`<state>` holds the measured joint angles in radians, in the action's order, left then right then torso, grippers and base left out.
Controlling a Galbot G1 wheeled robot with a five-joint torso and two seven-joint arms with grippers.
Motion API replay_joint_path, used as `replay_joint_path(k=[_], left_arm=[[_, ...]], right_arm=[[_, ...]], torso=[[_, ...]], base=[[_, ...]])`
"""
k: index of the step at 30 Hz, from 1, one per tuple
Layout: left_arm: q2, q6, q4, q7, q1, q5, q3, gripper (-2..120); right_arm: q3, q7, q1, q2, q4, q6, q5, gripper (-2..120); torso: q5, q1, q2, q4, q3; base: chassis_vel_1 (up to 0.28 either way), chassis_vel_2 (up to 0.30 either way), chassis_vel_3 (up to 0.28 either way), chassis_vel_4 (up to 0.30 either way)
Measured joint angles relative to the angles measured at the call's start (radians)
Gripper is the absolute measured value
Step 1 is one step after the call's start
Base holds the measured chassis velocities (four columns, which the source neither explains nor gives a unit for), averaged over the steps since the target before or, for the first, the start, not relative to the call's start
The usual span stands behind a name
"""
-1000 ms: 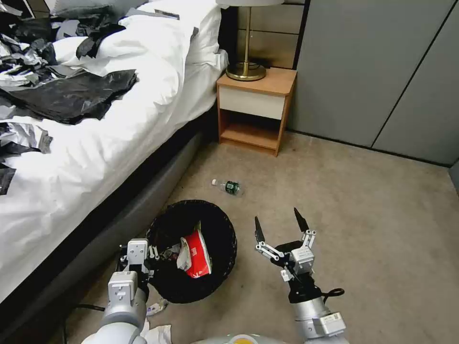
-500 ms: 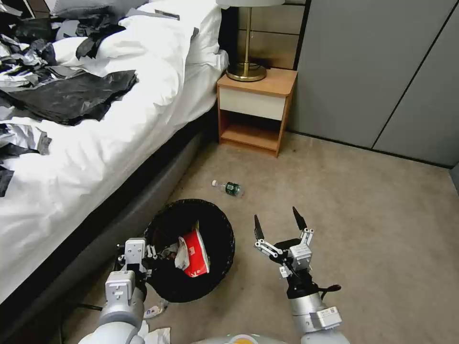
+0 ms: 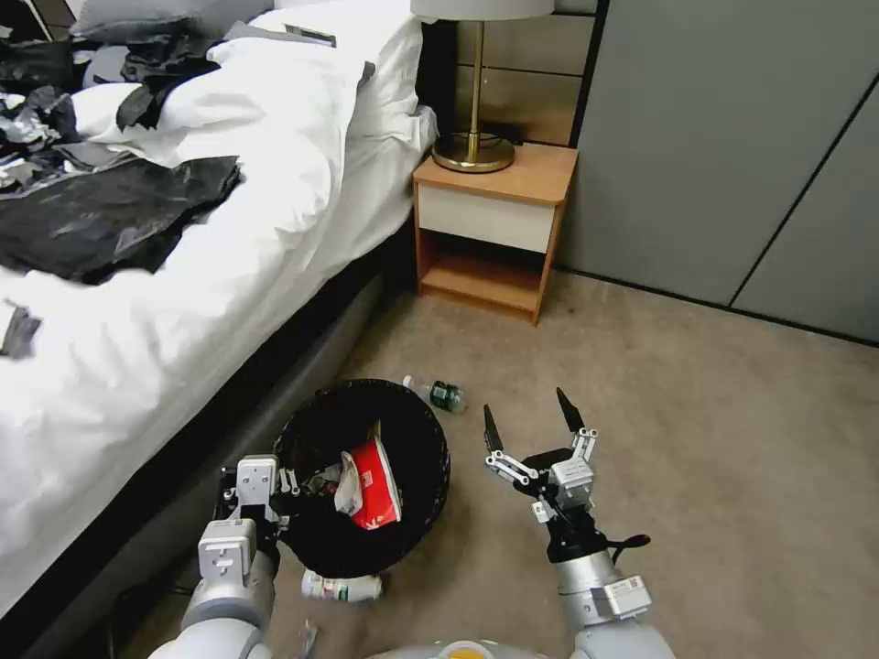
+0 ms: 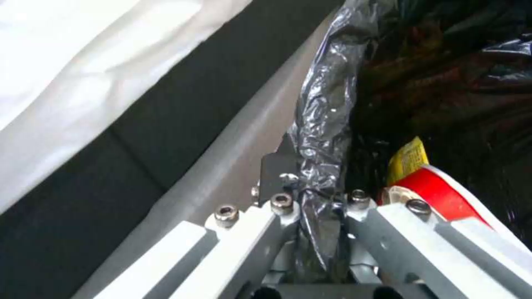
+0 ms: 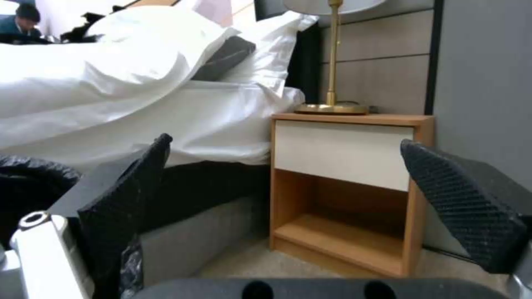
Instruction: Pick up the trash bin, then pick up the garbage from the floor and place it into the trash bin.
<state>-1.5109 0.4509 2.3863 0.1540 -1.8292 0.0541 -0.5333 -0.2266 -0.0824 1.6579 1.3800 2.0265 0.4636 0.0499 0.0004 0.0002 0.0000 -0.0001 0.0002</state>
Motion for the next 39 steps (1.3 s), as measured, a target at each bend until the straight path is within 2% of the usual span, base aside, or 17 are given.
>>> replay_joint_path(k=[14,19,23,26,27,31,32,36,37,39], left_arm=[[-0.003,0.0,0.002,0.0,-0.003,0.008,0.008,0],[-0.002,0.0,0.01,0.0,-0.008,0.008,0.006,0],[0.0,0.0,0.016,-0.001,-0.015,0.008,0.0,0],[0.0,0.0,0.019,-0.001,-0.02,0.007,-0.009,0],[0.0,0.0,0.019,-0.001,-0.02,0.007,-0.009,0],[-0.005,-0.001,0.019,-0.001,-0.027,0.012,-0.017,0],[-0.005,-0.001,0.019,-0.001,-0.027,0.012,-0.017,0],[-0.012,0.0,0.018,0.0,-0.033,0.023,-0.024,0],[-0.012,0.0,0.018,0.0,-0.033,0.023,-0.024,0],[-0.017,0.0,0.014,0.0,-0.036,0.025,-0.031,0]], right_arm=[[0.0,0.02,-0.024,-0.004,-0.01,0.01,0.017,100],[-0.005,0.036,-0.068,-0.021,-0.051,-0.009,0.022,100],[-0.032,0.087,-0.148,-0.045,-0.122,-0.065,0.001,100],[-0.056,0.176,-0.24,-0.077,-0.206,-0.128,-0.019,100],[-0.056,0.176,-0.24,-0.077,-0.206,-0.128,-0.019,100],[-0.02,0.268,-0.398,-0.111,-0.388,-0.169,0.005,100],[-0.02,0.268,-0.398,-0.111,-0.388,-0.169,0.005,100],[0.024,0.331,-0.575,-0.098,-0.606,-0.148,0.126,100],[0.024,0.331,-0.575,-0.098,-0.606,-0.148,0.126,100],[0.043,0.362,-0.655,-0.08,-0.723,-0.113,0.193,100]], torso=[[-0.0006,0.0,0.0,0.0,0.0],[-0.0004,0.0,0.0,0.0,0.0],[-0.0002,0.0,0.0,0.0,0.0],[-0.0003,0.0,0.0,0.0001,0.0],[-0.0003,0.0,0.0,0.0001,0.0],[-0.0002,0.0,0.0,0.0001,0.0],[-0.0002,0.0,0.0,0.0001,0.0],[-0.0004,0.0,0.0,0.0003,0.0],[-0.0004,0.0,0.0,0.0003,0.0],[-0.0005,0.0,0.0,0.0002,0.0]], base=[[-0.011,0.011,0.014,-0.012],[0.0,0.0,0.0,0.0],[0.0,0.0,0.0,0.0],[0.0,0.0,0.0,0.0],[0.0,0.0,0.0,0.0],[0.0,0.0,0.0,0.0],[0.0,0.0,0.0,0.0],[0.0,0.0,0.0,0.0],[0.0,0.0,0.0,0.0],[0.0,0.0,0.0,0.0]])
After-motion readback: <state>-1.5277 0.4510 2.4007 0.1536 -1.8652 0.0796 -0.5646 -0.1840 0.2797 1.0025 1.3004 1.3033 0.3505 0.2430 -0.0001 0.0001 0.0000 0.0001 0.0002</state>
